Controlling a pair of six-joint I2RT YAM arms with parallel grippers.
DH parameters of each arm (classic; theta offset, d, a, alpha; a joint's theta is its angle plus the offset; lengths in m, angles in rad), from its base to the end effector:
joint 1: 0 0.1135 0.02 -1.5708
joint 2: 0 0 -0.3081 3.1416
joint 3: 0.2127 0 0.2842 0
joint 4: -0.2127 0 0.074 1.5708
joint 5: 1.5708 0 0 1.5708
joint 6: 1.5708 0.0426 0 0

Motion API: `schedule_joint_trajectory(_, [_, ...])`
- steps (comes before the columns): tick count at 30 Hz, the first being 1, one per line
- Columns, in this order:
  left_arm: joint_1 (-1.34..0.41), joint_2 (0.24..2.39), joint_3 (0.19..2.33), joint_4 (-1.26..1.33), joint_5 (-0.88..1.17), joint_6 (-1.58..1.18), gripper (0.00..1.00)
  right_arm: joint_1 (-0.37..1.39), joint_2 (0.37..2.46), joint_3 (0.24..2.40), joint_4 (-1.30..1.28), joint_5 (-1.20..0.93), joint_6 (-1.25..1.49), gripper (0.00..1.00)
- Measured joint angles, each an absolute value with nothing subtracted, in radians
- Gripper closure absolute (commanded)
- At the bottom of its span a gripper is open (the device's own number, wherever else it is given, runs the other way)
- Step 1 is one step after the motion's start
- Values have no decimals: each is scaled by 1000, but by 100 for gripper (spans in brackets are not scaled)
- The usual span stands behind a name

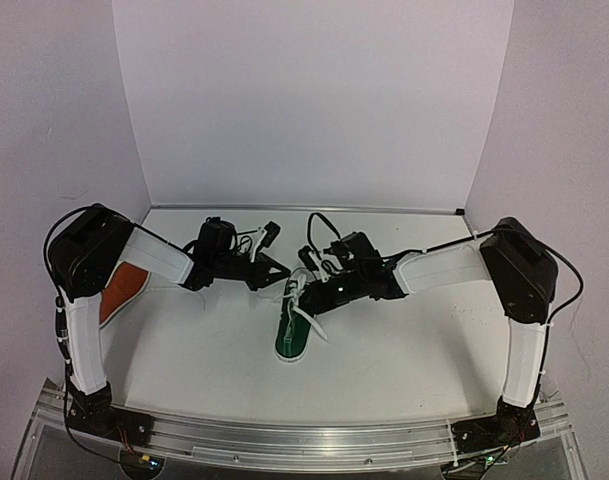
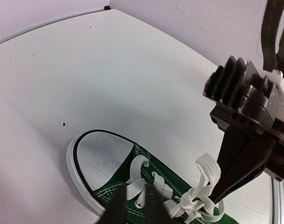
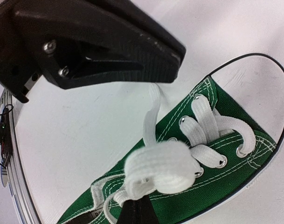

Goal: Tie the shoes

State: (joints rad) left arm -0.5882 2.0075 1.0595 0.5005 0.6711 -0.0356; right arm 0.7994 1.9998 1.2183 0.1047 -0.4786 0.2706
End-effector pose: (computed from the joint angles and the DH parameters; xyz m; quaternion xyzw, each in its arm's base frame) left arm 0.3662 -0.2761 0.1556 0.3867 0.7210 -0.4196 0.3931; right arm 0.3169 0.3541 0.1706 -0.3278 0.8188 0.3980 0.2523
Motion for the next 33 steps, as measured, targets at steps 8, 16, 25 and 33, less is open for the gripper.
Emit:
schedule_joint_trajectory(8, [-585,2008,1060,513,733,-83,51,802,2000,1215,102,-479,263,100])
schedule_joint_trajectory(16, [-585,2008,1058,599,816,-121,48,802,2000,1217,95,-479,258,100])
schedule_joint_trajectory(25, [-595,2008,1061,635,853,-148,51,802,2000,1217,88,-479,254,100])
schedule_joint_trajectory(33, [-635,2019,1122,535,842,-93,55,802,2000,1225,82,-479,251,100])
